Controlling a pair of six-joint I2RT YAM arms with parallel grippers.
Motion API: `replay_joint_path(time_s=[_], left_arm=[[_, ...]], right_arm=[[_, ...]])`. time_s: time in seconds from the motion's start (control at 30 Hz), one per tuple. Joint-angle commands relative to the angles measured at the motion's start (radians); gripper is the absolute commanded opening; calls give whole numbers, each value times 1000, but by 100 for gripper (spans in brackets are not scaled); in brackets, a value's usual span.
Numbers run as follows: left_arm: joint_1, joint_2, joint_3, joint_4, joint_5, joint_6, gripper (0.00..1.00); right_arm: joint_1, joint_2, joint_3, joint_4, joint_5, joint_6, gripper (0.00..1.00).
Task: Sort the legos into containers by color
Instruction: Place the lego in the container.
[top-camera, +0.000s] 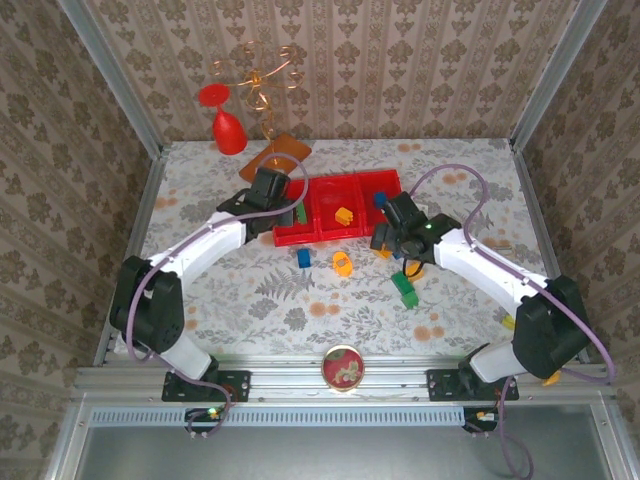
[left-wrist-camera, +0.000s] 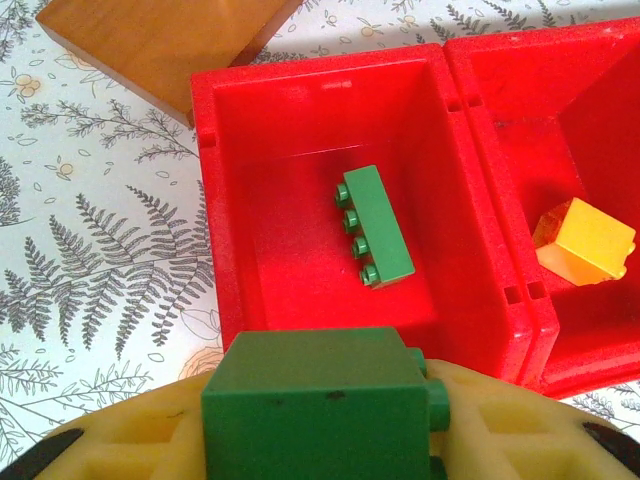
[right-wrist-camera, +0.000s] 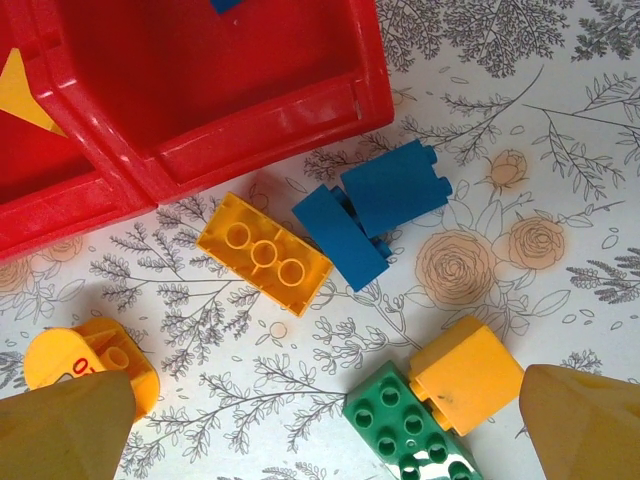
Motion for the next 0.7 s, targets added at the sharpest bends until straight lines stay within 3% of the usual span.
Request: replay_joint_path(time_s=[0.0, 0.67], left_arm=[[13, 26, 45, 16, 29, 35, 40], [30, 129, 87, 22, 30, 66, 40]], right_arm=[[12, 23, 35, -40, 11, 20, 100], [38, 70, 55, -40, 7, 33, 100]])
